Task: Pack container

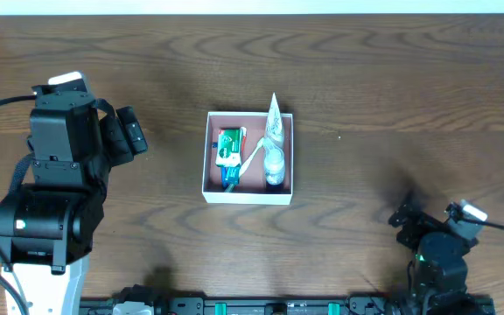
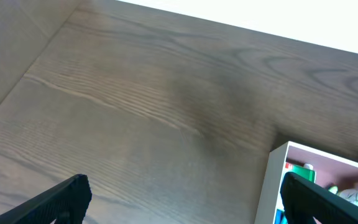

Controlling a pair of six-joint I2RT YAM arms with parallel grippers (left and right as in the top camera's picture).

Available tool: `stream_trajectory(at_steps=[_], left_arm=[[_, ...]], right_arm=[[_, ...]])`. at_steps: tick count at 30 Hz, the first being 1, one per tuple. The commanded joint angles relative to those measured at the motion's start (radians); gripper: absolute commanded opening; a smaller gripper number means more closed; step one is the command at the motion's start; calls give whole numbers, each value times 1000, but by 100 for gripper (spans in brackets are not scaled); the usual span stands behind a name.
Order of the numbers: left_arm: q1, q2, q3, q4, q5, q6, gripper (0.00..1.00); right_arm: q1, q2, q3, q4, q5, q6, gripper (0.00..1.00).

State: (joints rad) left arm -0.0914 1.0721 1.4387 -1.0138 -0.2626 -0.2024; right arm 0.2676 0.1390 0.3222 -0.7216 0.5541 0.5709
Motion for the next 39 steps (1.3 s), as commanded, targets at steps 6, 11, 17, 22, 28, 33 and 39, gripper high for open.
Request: stream_trajectory(at_steps=[6, 11, 17, 22, 28, 33, 39], left_arm=[[6, 5, 11, 0, -12, 10, 98], [6, 5, 11, 0, -12, 10, 98], [6, 5, 11, 0, -12, 10, 98], [6, 5, 11, 0, -12, 10, 98], [6, 5, 11, 0, -12, 10, 98], [6, 5, 11, 0, -12, 10, 98], [6, 5, 11, 0, -12, 10, 98]], right_arm=[[-12, -83, -108, 14, -3, 27, 99], [-12, -89, -148, 50, -20, 19, 99], [-12, -89, -148, 52, -20, 19, 99], [-12, -89, -148, 52, -20, 19, 99], [-12, -89, -148, 52, -20, 19, 99], [-12, -89, -148, 52, -20, 19, 99], [-12, -89, -148, 52, -20, 19, 99]])
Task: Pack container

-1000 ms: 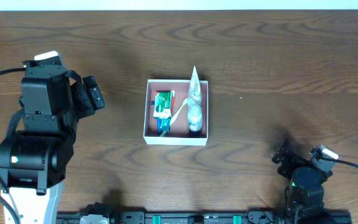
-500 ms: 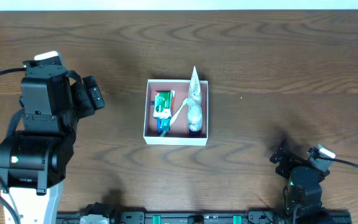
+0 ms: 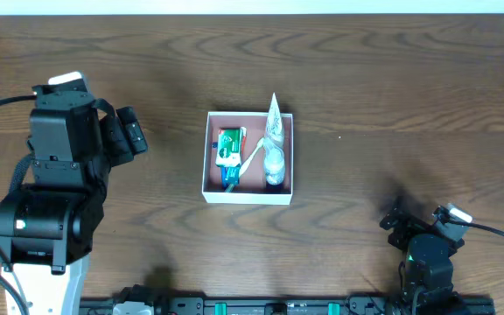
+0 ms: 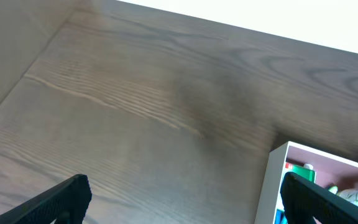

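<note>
A white box with a pink inside (image 3: pixel 248 157) sits at the table's middle. In it lie a green packet (image 3: pixel 228 146), a blue item under it and a clear plastic bag with a small bottle (image 3: pixel 273 156). My left gripper (image 3: pixel 132 134) stands open left of the box, nothing between its fingers. The left wrist view shows both fingertips (image 4: pixel 67 196) wide apart over bare wood, with the box corner (image 4: pixel 278 168) at the right. My right gripper (image 3: pixel 399 223) sits low at the front right; its jaws are too small to read.
The brown wooden table (image 3: pixel 366 79) stretches around the box. A white wall strip runs along the far edge. The left arm's bulky base (image 3: pixel 46 210) fills the front left, and a rail with fixtures (image 3: pixel 252 306) runs along the front edge.
The right arm has shifted a little to the left and toward the front edge. The left arm and the box contents have not moved.
</note>
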Controlling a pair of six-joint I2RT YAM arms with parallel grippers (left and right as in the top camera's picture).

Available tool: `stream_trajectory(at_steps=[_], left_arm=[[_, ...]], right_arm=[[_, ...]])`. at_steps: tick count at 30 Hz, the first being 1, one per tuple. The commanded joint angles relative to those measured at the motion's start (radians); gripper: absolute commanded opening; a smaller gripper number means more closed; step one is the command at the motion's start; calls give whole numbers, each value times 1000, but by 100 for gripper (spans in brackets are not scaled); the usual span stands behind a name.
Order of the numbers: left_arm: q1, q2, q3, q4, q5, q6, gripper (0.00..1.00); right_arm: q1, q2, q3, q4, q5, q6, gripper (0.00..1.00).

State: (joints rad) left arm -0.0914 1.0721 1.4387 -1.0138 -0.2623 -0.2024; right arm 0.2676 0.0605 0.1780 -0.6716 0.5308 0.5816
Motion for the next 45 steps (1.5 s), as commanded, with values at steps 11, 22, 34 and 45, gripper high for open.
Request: stream_trajectory(at_steps=[11, 22, 34, 45], left_arm=[[100, -156, -228, 92, 7, 25, 98], [227, -581, -890, 383, 222, 25, 98], [227, -890, -1204, 394, 282, 17, 98], [226, -992, -1284, 388, 276, 22, 98]], right_arm=[[-12, -10, -4, 2, 3, 9, 99], [-12, -10, -4, 2, 3, 8, 99], [-12, -10, -4, 2, 3, 9, 99], [-12, -10, -4, 2, 3, 9, 99]])
